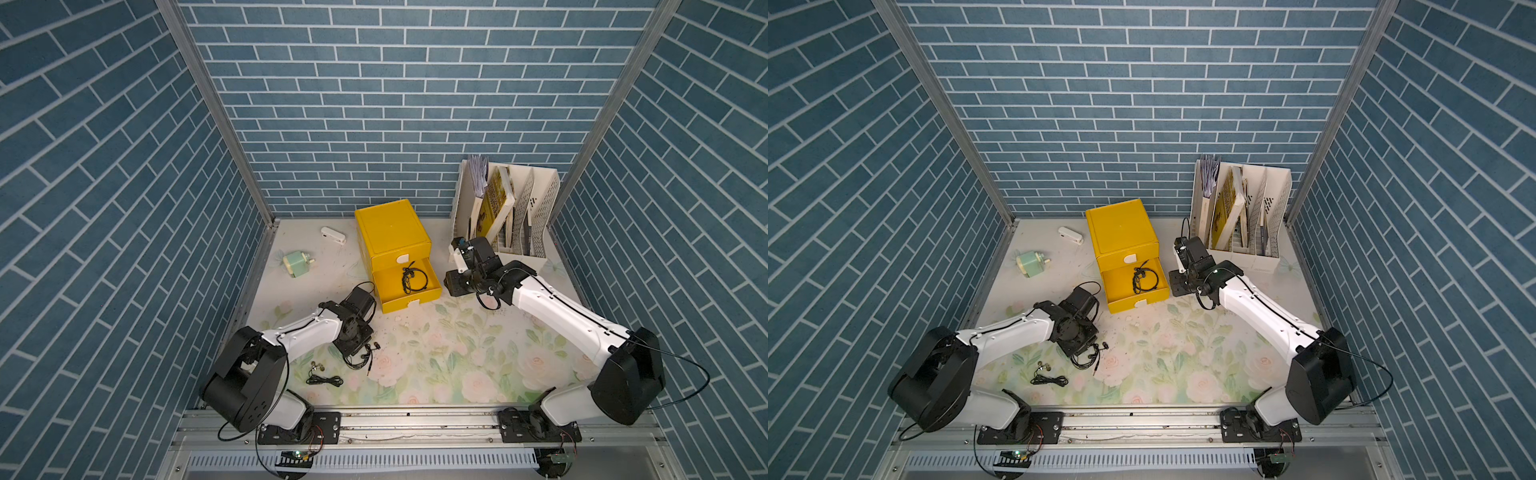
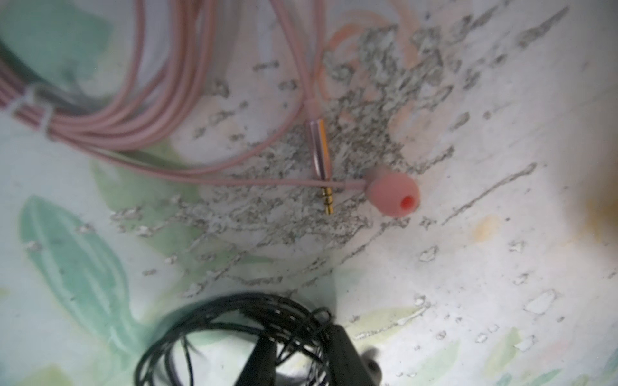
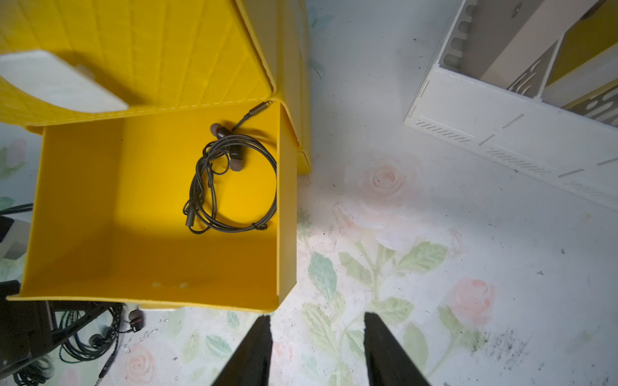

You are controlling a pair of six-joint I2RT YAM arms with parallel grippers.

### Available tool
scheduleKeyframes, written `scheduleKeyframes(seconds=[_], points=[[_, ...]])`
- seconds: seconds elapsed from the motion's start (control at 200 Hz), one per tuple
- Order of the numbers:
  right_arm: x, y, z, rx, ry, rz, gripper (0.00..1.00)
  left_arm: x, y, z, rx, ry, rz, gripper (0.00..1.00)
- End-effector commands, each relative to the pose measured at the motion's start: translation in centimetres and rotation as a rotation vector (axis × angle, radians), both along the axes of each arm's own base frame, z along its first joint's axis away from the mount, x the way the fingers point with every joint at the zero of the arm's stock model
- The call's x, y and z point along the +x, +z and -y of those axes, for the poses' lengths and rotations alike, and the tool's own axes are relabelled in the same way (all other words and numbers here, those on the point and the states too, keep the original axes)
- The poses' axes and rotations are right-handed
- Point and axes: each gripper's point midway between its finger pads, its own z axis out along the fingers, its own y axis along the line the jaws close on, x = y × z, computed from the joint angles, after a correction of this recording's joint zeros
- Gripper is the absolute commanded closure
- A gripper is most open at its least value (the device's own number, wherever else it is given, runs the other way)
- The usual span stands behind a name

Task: Place the wired earphones into the drawer by color
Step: Pick up the wired earphones from the center of the board.

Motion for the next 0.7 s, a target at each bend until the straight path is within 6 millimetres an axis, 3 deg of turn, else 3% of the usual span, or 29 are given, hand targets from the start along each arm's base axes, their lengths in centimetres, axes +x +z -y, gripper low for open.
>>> scheduleKeyframes(seconds=[0.0, 0.095, 0.215, 0.47, 0.69], points=[[0.3, 1.2, 0.5, -0.008, 0.008, 0.057, 0.52, -1.3, -1.1, -1.4, 0.065, -0.044, -0.062, 0.78], [0.3, 1.1, 0.5, -0.006, 0.009, 0.062, 0.52, -1.4, -1.1, -1.4, 0.067, -0.062, -0.06, 0.91], [0.2, 0.9, 0.4, -0.004, 0.014, 0.056, 0.53, -1.3, -0.8, -1.5, 0.074, -0.072, -0.053, 1.0], [0.1, 1.0, 0.3, 0.007, 0.017, 0.056, 0.53, -0.6, 0.6, -1.6, 0.084, -0.102, -0.004, 1.0], [0.0, 1.2, 0.4, 0.012, 0.014, 0.059, 0.53, 0.8, 4.9, -1.9, 0.084, -0.115, 0.13, 1.0]])
